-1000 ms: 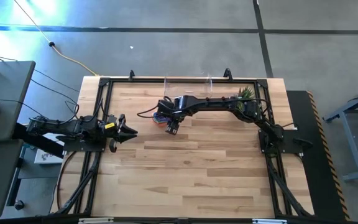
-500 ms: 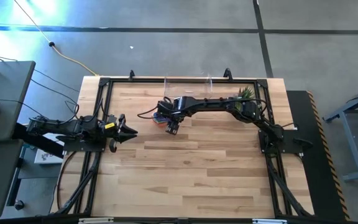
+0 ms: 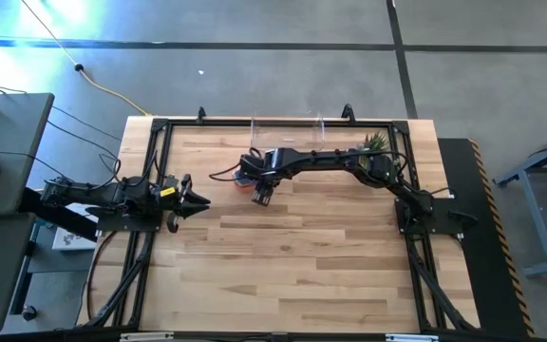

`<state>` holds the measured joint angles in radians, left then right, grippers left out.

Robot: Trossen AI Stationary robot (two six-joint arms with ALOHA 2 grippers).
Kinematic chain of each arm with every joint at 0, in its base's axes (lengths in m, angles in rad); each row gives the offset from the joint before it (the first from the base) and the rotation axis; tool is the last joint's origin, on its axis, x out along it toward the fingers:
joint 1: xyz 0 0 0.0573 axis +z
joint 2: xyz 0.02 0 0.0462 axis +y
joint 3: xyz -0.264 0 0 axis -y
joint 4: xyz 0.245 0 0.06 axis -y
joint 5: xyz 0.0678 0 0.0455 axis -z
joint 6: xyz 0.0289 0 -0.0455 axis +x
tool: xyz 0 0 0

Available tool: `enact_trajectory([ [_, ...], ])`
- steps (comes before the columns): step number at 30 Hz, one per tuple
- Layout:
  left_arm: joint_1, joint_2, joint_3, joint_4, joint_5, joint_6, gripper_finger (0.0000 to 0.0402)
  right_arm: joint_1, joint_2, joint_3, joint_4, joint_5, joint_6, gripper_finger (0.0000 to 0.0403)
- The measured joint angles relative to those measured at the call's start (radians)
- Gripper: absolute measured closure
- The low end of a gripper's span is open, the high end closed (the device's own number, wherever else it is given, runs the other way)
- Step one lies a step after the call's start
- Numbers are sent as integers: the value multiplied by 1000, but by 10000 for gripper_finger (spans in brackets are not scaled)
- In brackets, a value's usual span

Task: Nest measuring cups in basket
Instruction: Put the nest of measuring cups into the transparent bin

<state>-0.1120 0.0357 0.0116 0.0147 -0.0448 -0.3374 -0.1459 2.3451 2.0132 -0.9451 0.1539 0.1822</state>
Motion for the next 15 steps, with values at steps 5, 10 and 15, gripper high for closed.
enact_trajectory([
  [5, 0, 0, 0, 0, 0, 0, 330, 0, 0, 0, 0, 5, -4, 291],
  [10, 0, 0, 0, 0, 0, 0, 330, 2, 0, 0, 0, 49, -7, 291],
  [15, 0, 0, 0, 0, 0, 0, 330, 3, 0, 0, 0, 81, -7, 275],
])
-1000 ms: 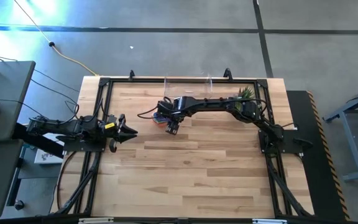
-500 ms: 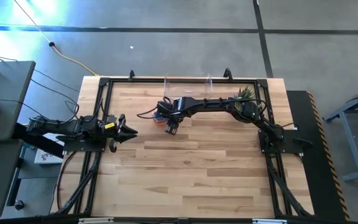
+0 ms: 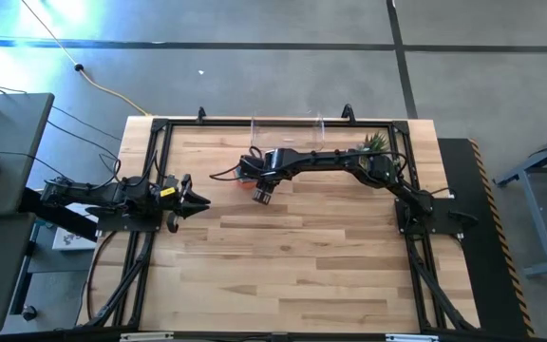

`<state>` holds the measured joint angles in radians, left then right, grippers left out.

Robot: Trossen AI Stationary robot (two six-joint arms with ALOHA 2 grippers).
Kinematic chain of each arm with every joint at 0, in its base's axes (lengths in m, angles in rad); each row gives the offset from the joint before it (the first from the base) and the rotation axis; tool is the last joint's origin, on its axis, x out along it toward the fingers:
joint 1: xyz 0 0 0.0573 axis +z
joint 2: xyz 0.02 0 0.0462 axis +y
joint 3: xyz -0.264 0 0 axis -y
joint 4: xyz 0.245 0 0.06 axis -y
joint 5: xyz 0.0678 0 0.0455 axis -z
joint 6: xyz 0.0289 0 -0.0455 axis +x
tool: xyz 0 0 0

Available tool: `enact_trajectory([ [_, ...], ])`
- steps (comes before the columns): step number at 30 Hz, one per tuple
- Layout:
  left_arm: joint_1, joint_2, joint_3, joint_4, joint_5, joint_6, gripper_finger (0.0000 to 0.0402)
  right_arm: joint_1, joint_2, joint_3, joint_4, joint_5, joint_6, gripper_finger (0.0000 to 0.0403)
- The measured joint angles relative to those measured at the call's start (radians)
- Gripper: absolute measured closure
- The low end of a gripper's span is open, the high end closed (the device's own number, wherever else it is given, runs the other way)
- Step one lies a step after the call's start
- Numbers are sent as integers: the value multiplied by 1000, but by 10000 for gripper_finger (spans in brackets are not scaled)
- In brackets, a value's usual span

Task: Nest measuring cups in basket
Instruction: Put the nest of measuring cups into the transparent bin

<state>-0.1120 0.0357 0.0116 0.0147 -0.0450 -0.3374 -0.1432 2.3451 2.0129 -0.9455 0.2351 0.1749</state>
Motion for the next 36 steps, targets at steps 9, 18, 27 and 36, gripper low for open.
enact_trajectory([
  [9, 0, 0, 0, 0, 0, 0, 330, 6, 0, 0, 0, 66, 0, 294],
  [18, 0, 0, 0, 0, 0, 0, 330, 24, 0, 0, 4, 131, 0, 296],
  [27, 0, 0, 0, 0, 0, 0, 330, 26, 0, 0, -2, 102, 9, 301],
  [36, 0, 0, 0, 0, 0, 0, 330, 14, 0, 0, -31, 11, 8, 253],
])
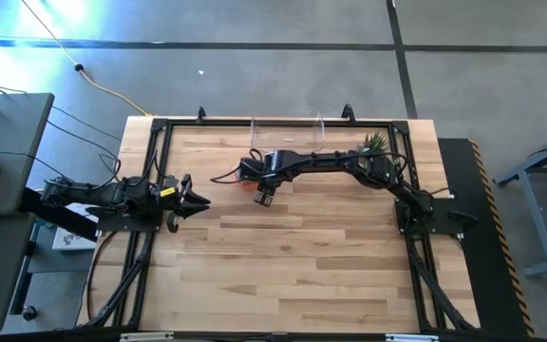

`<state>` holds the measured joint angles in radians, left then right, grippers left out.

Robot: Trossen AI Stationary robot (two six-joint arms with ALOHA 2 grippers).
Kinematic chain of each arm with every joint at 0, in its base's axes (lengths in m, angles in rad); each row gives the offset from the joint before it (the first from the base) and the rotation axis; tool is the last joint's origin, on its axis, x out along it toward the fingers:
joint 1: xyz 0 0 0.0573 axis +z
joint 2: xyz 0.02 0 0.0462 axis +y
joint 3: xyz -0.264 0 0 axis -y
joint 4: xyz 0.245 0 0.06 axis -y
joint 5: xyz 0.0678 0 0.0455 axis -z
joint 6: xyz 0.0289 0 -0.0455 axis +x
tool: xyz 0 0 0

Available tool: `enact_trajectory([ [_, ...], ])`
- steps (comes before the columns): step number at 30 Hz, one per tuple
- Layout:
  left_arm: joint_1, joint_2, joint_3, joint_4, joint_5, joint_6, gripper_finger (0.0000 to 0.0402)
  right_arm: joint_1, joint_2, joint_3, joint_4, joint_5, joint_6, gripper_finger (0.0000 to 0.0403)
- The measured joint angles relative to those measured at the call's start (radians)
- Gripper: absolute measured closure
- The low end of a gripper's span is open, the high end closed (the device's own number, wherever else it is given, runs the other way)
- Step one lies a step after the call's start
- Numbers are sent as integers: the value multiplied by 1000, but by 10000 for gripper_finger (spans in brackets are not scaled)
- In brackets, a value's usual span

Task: Nest measuring cups in basket
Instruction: Put the nest of measuring cups into the transparent bin

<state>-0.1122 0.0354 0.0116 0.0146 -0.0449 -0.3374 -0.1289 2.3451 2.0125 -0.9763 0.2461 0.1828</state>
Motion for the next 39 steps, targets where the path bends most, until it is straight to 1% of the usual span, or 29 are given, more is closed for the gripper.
enact_trajectory([
  [8, 0, 0, 0, 0, 0, 0, 330, -15, -1, 0, -6, -105, -7, 247],
  [15, 0, 0, 0, 0, 0, 0, 330, -16, -2, 0, 8, -135, -8, 241],
  [25, 0, 0, 0, 0, 0, 0, 330, -16, -2, 1, 9, -152, -44, 178],
  [28, 0, 0, 0, 0, 0, 0, 330, -16, -2, 15, 9, -165, -59, 166],
  [31, 0, 0, 0, 0, 0, 0, 330, -19, -2, 28, 9, -179, -64, 162],
  [34, 0, 0, 0, 0, 0, 0, 330, -28, -2, 29, 14, -215, -79, 162],
  [37, 0, 0, 0, 0, 0, 0, 330, -48, -2, 29, 11, -284, -87, 162],
  [39, 0, 0, 0, 0, 0, 0, 330, -57, -2, 29, 11, -305, -94, 162],
])
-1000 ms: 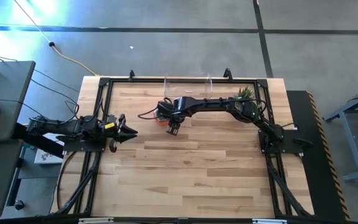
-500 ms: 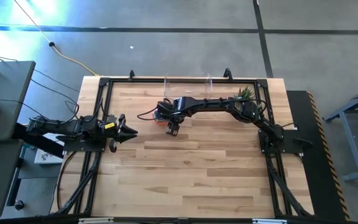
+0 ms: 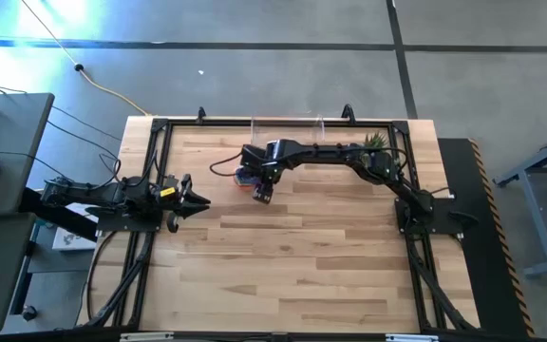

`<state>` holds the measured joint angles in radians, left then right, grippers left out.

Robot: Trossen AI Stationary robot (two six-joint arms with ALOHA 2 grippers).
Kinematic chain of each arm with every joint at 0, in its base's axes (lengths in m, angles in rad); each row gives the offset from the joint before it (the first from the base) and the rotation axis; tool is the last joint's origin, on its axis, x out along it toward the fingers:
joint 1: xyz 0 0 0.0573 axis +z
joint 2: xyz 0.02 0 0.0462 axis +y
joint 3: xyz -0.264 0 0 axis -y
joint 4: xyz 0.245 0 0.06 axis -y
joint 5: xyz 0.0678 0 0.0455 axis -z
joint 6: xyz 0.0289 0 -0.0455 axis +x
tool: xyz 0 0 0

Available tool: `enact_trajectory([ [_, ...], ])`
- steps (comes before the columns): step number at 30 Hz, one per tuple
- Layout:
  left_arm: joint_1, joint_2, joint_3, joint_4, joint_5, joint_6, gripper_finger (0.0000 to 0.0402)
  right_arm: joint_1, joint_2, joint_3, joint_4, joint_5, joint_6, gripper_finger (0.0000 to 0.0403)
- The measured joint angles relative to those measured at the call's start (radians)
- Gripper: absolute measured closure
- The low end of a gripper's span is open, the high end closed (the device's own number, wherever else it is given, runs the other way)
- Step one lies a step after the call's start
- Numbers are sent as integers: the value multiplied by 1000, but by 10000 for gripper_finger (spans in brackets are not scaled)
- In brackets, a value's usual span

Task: Nest measuring cups in basket
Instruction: Put the nest of measuring cups into the transparent bin

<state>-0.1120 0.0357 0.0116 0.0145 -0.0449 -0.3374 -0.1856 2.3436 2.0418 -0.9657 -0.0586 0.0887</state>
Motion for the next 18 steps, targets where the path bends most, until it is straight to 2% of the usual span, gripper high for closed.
enact_trajectory([
  [10, 0, 0, 0, 0, 0, 0, 330, 7, 0, 0, 0, 32, 19, 168],
  [18, 0, 0, 0, 0, 0, 0, 330, 8, 0, 1, 2, 46, 42, 252],
])
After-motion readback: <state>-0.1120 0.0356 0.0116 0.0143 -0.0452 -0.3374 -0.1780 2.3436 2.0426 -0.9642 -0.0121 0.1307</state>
